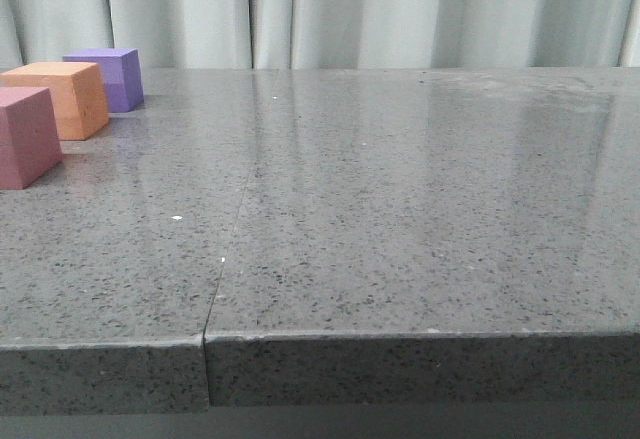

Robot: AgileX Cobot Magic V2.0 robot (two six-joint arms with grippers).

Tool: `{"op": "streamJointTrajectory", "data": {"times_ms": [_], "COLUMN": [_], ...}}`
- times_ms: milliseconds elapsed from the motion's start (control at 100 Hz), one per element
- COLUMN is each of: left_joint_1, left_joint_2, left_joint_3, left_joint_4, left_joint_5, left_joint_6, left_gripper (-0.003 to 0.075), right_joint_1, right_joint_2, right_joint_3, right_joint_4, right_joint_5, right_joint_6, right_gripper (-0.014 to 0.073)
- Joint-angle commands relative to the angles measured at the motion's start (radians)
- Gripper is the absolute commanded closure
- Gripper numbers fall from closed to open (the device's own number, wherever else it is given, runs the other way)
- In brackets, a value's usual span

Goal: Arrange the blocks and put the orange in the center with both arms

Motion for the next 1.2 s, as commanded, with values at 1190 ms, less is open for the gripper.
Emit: {"op": "streamJointTrajectory", "data": {"times_ms": [1190], "left_joint_1": [0.133], "left_joint_2": [-0.566], "left_joint_3": [0.485], "left_joint_4": [-0.045], "left_joint_5": [-0.398], "left_joint_6": [0.186], "left_gripper": [0.0741], "right_joint_1": [0.002], "right_joint_2": [0.009], "right_joint_3": [-0.027], "right_joint_4": [-0.013], "right_joint_5": [-0.07], "right_joint_6": [-0.01], "right_gripper": [0.0663]}}
